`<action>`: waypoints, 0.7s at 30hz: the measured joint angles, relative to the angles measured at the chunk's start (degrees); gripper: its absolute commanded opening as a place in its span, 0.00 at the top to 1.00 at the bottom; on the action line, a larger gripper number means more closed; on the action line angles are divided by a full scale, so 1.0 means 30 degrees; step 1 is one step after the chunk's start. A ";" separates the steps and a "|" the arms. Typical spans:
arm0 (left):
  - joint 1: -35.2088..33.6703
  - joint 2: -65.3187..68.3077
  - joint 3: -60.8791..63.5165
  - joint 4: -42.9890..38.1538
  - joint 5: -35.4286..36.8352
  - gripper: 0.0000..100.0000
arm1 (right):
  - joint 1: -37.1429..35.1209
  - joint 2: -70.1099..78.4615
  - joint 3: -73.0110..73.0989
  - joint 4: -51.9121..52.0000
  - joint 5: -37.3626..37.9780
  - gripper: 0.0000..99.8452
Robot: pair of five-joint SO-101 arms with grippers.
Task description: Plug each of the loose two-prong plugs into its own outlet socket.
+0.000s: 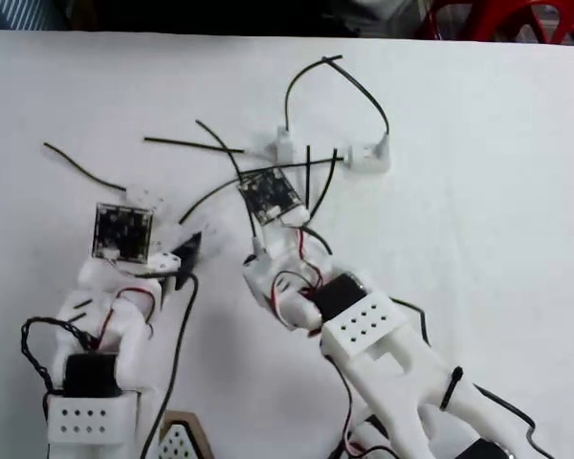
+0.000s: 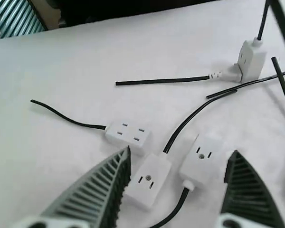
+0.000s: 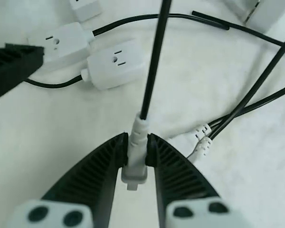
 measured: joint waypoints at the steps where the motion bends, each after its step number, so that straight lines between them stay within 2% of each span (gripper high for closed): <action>1: 0.0059 -0.0381 0.0234 0.0000 0.0000 0.69 | -0.0147 0.0000 0.0000 0.0000 0.0000 0.98; 10: 0.0205 -0.1700 0.0791 0.0000 0.0000 0.69 | -0.1348 -0.0703 0.0410 0.0000 0.0000 0.98; 21: 0.0205 -0.1700 0.0791 0.0000 0.0000 0.69 | -0.2842 -0.8469 0.4249 0.0000 0.0000 0.98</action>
